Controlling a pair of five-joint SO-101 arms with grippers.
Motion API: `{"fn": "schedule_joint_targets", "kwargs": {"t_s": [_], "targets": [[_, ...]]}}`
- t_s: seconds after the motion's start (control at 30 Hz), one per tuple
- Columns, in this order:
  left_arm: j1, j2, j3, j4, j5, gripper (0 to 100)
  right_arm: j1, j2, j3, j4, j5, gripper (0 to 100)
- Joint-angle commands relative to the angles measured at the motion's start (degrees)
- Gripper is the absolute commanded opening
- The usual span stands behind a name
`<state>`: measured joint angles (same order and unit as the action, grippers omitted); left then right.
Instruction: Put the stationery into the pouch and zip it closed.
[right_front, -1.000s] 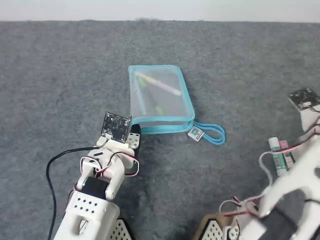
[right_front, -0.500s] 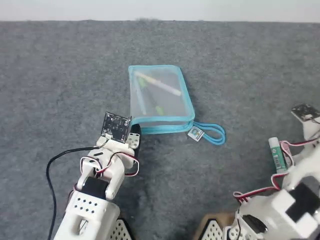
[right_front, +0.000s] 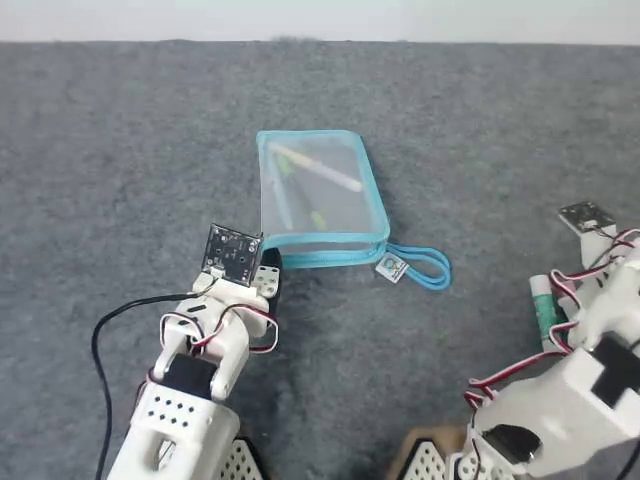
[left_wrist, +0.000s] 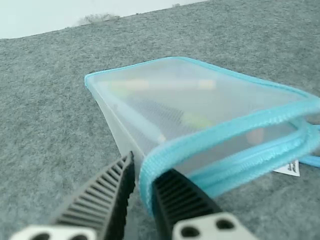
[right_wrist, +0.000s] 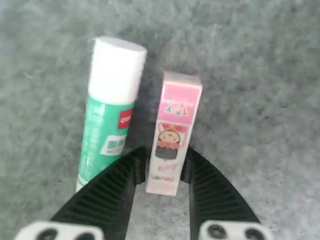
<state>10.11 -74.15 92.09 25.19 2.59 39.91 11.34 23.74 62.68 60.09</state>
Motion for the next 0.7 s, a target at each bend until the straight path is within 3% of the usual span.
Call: {"fn": "schedule_joint_targets", "kwargs": {"t_s": [0.0,0.1,0.17,0.37,0.53,0.67], "targets": [[0.3,-0.6,-0.5,-1.2,-0.7,1,1.8,1.3,-0.5,-0.9,-0.7,12.9],[0.3,-0.8,-0.5,-1.2,-0.7,1,3.3,1.5,-0.7,-0.4,-0.5,9.9],[0.3,-0.8,-0.5,-1.2,-0.7,1,3.9,0.0,-1.8,1.3,-0.8,1.4],[0.3,-0.9,-0.5,-1.2,-0.7,1,3.1,-10.2,-8.6,18.5,-1.9,0.7],[0.3,-1.0,-0.5,-1.2,-0.7,1,-6.5,-25.6,-11.9,27.6,-12.0,0.6],[0.4,-0.8,-0.5,-1.2,-0.7,1,-22.4,-40.6,-11.0,34.6,-20.7,0.6]]}}
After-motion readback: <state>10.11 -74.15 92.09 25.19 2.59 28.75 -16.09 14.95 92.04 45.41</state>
